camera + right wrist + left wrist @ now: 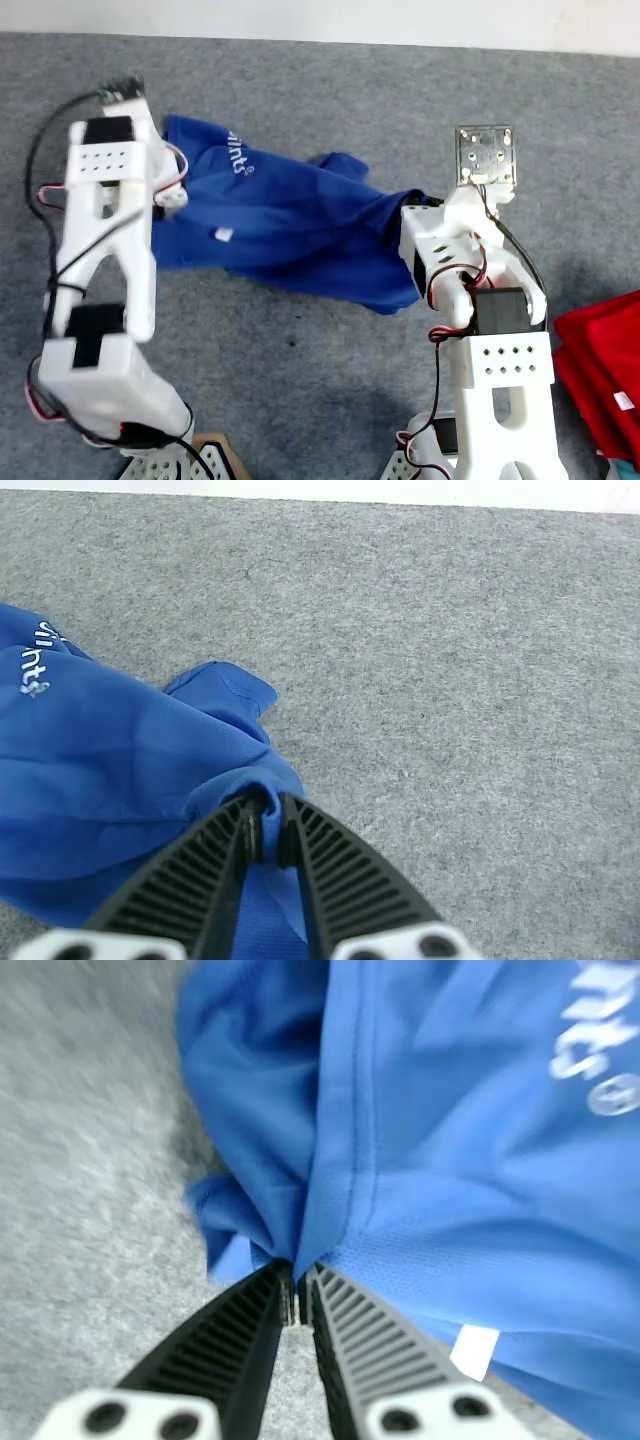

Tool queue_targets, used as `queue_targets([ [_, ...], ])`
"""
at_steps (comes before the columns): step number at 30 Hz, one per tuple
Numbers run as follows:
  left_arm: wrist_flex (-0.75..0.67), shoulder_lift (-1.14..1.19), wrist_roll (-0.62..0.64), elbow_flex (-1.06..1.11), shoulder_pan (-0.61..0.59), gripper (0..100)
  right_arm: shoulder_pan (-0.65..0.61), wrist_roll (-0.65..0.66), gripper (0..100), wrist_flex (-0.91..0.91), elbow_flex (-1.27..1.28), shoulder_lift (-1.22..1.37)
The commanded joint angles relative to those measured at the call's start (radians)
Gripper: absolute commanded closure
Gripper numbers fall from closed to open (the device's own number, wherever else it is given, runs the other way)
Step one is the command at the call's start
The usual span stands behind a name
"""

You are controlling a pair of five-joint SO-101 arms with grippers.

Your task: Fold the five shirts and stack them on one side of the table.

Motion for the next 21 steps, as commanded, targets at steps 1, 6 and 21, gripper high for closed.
queue_targets([
  [1, 0.032, -0.188, -0.002, -0.050, 0.050, 100, -0.012, -0.011, 99.1, -0.024, -0.004, -0.018],
  [6, 0.037, -0.263, -0.002, -0.051, 0.019, 100, -0.008, -0.011, 99.1, -0.024, -0.004, -0.018],
  [21, -0.117, -0.274, -0.002, -0.050, -0.344, 100, 0.033, -0.009, 99.1, -0.025, -0.004, -0.018],
])
